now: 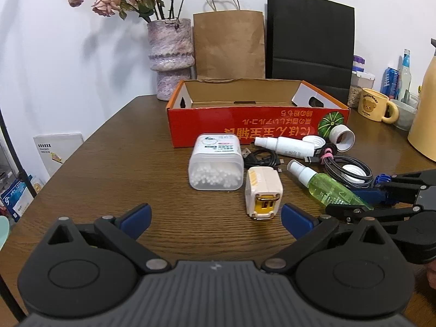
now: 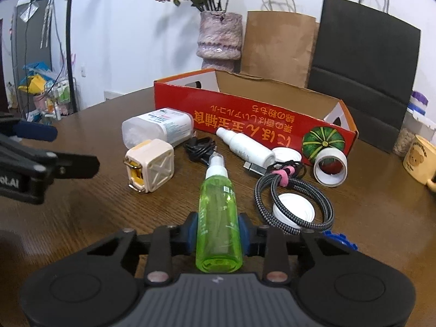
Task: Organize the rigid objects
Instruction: 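Grasp the green spray bottle with the right tool while the left grasps the charger plug, then carry the green bottle into the red box with the right tool while the left drops the plug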
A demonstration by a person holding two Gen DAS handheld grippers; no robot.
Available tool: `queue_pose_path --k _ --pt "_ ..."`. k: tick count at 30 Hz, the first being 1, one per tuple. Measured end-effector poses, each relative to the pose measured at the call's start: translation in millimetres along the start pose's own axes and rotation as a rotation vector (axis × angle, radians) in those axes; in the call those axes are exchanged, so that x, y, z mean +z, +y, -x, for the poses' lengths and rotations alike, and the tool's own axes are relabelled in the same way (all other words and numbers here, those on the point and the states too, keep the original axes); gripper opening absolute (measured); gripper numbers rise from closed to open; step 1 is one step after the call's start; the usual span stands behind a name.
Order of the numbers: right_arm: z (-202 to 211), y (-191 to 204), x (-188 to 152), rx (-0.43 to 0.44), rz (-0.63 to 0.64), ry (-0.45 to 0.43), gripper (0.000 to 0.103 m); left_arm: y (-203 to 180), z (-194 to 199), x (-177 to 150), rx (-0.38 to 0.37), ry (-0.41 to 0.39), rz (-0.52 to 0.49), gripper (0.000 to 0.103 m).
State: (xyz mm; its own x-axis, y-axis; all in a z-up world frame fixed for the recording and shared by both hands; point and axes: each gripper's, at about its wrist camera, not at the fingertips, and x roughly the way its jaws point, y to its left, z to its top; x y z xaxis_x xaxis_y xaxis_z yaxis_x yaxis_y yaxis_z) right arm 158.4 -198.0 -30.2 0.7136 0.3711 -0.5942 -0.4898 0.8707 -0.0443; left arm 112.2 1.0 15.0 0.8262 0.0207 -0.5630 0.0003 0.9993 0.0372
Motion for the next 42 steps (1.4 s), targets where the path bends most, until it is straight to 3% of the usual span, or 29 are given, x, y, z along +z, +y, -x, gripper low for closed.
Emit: queue_pose_path --k 13,22,24,31,37,42 --pt "18.5 -21.1 0.0 0.002 -0.159 -0.102 0.030 -18.5 -26.1 5.6 0.001 0.033 -0.002 0.103" --pt "24.7 -30.3 1.4 -0.045 -0.208 -0.126 0.030 -32.4 -48.9 11.1 0.059 0.014 0.004 0.103" --pt "25.2 -30.2 0.9 -0.049 -0.209 -0.129 0.030 -33.8 -52.4 11.3 0.068 0.012 0.006 0.099" --pt "24.5 -28.4 -0.1 -0.075 -0.206 -0.128 0.030 -36.4 -62.8 10.7 0.031 0.035 0.020 0.068" --pt "27.3 -24.2 -1.7 -0.095 -0.207 -0.136 0.030 -31.5 -65.6 9.1 -0.009 0.047 0.055 0.033" --pt "32.1 -20.6 -4.2 -0.112 -0.218 -0.148 0.030 -27.9 -63.8 7.3 -0.014 0.046 0.067 0.033"
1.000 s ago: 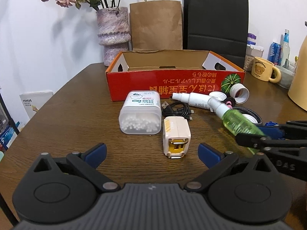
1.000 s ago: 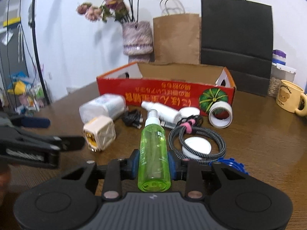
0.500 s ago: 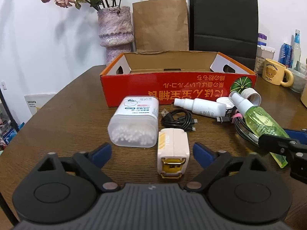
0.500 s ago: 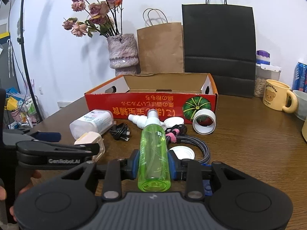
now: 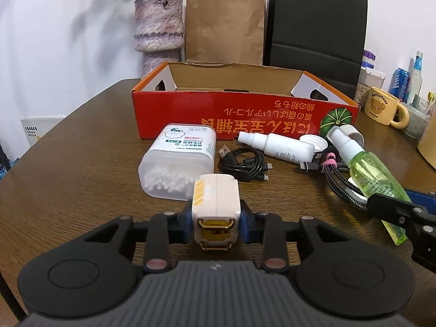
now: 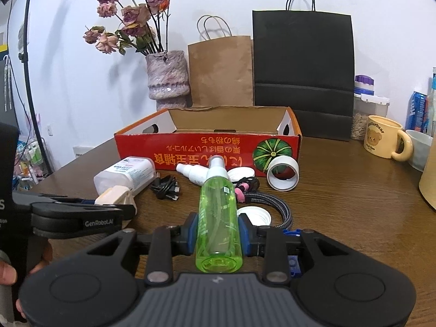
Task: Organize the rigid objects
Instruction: 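Carry the green bottle into the red box with the right tool while the left drops the plug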
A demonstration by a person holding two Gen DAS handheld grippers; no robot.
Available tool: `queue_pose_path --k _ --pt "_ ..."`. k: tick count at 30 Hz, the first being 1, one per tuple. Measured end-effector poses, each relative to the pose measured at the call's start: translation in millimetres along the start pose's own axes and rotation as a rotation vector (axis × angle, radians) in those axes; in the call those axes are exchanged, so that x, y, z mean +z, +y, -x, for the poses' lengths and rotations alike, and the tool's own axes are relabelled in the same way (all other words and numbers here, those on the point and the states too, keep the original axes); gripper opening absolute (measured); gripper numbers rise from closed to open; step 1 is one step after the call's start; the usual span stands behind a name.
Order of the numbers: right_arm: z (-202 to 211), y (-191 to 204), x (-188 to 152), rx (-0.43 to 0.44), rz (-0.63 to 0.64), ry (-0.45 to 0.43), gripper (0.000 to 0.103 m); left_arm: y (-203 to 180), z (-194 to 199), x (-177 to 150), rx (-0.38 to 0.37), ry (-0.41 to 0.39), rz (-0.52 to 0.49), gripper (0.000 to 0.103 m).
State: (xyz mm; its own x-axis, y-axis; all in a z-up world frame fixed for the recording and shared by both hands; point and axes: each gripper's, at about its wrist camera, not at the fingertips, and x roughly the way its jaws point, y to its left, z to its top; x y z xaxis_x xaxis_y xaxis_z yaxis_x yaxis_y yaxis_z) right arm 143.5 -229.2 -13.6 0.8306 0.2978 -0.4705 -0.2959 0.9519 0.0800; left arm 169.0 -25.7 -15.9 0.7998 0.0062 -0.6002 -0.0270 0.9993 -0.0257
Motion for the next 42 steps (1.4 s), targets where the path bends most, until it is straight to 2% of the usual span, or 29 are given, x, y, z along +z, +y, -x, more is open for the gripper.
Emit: queue_pose_path --k 7,16,25,33,42 --pt "6.9 1.1 -6.1 -0.020 -0.029 -0.014 0.030 5.0 4.0 -1.0 -0.002 -0.001 0.015 0.033" --pt "10.0 1.5 -8.3 -0.026 -0.037 -0.021 0.030 5.7 19.3 -2.2 0.004 -0.056 0.005 0.033" --pt "12.4 0.9 -5.7 -0.023 -0.040 -0.030 0.030 8.5 29.2 0.8 -0.003 -0.080 0.009 0.033" --pt "13.1 0.2 10.5 -0.013 -0.052 -0.041 0.030 8.8 40.2 16.7 -0.023 -0.084 -0.009 0.033" --pt "10.4 8.0 35.3 -0.014 -0.023 -0.072 0.030 13.9 50.5 45.2 -0.030 -0.132 -0.012 0.033"
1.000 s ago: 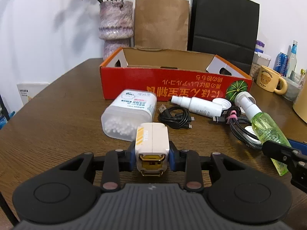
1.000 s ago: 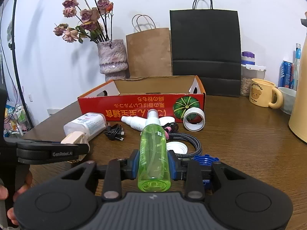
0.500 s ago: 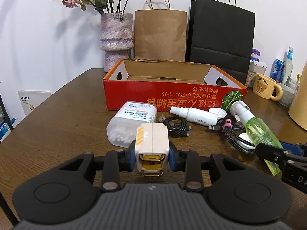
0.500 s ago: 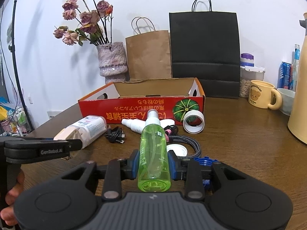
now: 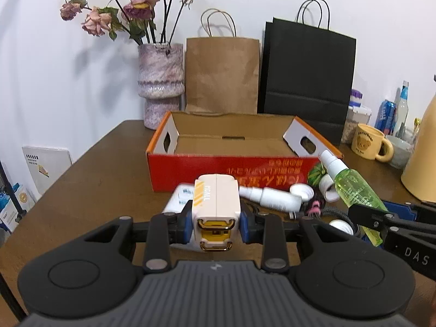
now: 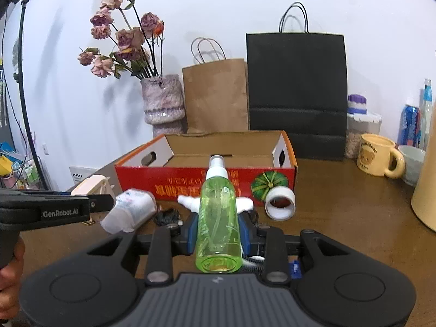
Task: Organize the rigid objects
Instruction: 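Carry the green bottle into the red box with the right tool while the left drops the plug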
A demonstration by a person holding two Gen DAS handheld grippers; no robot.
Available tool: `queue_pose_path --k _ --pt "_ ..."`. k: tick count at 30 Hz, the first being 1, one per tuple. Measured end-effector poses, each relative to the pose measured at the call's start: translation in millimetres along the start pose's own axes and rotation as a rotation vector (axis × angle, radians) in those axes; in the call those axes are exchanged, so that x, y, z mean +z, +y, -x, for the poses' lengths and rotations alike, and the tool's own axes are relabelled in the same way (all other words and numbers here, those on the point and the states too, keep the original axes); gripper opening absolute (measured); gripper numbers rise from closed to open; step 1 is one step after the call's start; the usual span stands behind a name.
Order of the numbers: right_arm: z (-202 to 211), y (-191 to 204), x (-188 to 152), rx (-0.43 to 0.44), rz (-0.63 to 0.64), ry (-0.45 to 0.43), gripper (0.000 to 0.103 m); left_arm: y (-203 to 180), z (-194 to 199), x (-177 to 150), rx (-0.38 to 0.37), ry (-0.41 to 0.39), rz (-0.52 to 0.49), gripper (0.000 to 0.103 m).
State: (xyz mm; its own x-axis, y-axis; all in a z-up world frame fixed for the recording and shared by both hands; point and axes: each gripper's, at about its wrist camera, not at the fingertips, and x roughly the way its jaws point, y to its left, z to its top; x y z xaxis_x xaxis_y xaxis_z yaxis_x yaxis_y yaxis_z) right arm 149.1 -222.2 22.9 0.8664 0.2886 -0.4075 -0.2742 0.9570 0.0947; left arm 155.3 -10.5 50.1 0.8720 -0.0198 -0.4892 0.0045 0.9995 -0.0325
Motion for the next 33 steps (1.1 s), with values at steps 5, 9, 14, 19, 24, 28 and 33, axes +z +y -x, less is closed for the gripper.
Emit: queue_pose_path --k 5,9,14,19,24,28,33 --pt "-7.2 6.0 12.9 -0.002 0.013 -0.013 0.030 3.2 -2.2 16.3 0.015 -0.031 0.007 0.033" --pt "-14.4 9.7 22.0 -0.013 0.023 -0.030 0.030 5.2 -6.1 25.2 0.017 -0.046 0.019 0.033" --pt "-24.8 10.0 31.9 -0.016 0.020 -0.038 0.030 7.0 -16.0 36.9 0.026 -0.054 0.041 0.033" --pt "-38.4 6.7 42.1 -0.022 0.011 -0.040 0.030 10.9 -29.4 49.1 0.046 -0.063 0.067 0.033" --pt "-51.7 5.3 52.1 -0.040 0.014 -0.047 0.030 12.8 -42.8 60.8 0.071 -0.070 0.079 0.033" --pt "-63.5 0.9 59.3 -0.050 0.008 -0.043 0.030 13.3 -55.7 69.3 0.080 -0.067 0.092 0.033" --pt "-80.6 -5.6 66.4 -0.047 -0.001 -0.026 0.030 13.5 -73.2 77.6 0.094 -0.061 0.103 0.033"
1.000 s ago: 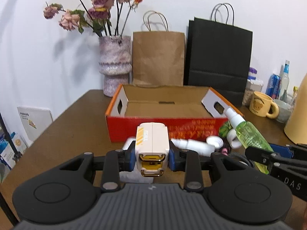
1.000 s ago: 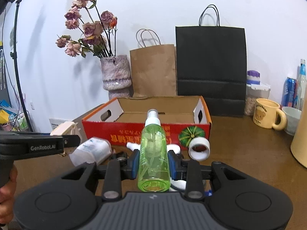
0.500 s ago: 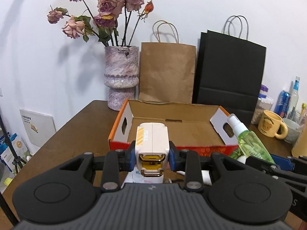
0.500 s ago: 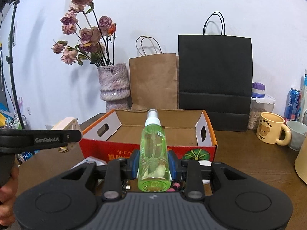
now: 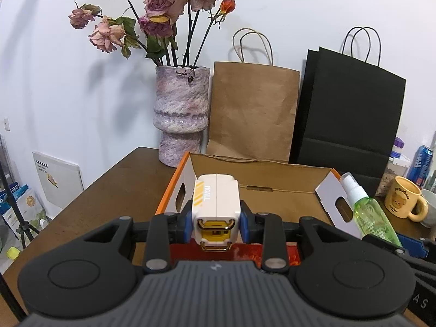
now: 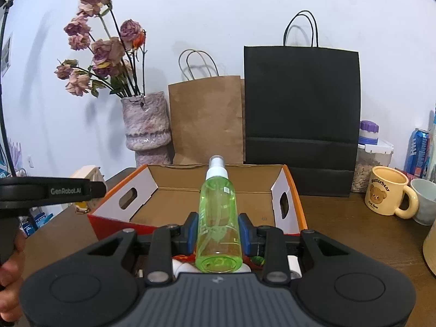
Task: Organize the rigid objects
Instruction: 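Carry the green bottle into the red box with the right tool while the left drops the plug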
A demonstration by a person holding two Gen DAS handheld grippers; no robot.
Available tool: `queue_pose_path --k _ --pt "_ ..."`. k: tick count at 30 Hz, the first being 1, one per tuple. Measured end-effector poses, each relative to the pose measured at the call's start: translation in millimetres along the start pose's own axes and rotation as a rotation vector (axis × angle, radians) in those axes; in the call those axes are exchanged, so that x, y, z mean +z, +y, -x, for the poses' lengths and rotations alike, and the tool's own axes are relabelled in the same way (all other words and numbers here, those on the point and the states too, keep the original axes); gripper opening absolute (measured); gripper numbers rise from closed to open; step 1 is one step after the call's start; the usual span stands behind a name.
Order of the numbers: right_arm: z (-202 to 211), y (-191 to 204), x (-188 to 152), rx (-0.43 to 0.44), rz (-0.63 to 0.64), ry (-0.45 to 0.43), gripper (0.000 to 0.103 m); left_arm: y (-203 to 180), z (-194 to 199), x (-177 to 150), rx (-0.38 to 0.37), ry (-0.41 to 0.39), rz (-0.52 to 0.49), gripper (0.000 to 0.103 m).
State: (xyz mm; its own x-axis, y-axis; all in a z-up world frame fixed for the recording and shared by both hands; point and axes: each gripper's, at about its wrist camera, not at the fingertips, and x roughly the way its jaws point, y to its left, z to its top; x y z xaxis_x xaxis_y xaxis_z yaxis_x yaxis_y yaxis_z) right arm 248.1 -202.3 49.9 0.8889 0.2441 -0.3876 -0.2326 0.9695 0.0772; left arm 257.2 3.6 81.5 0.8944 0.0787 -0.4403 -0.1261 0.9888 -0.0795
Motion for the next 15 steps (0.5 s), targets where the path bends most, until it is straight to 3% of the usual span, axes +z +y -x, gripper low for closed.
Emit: queue_pose_path --k 15 --pt "-58.3 -6.9 26.2 0.010 -0.026 0.022 0.030 -3.8 -48.6 11.0 0.038 0.029 -0.010 0.033"
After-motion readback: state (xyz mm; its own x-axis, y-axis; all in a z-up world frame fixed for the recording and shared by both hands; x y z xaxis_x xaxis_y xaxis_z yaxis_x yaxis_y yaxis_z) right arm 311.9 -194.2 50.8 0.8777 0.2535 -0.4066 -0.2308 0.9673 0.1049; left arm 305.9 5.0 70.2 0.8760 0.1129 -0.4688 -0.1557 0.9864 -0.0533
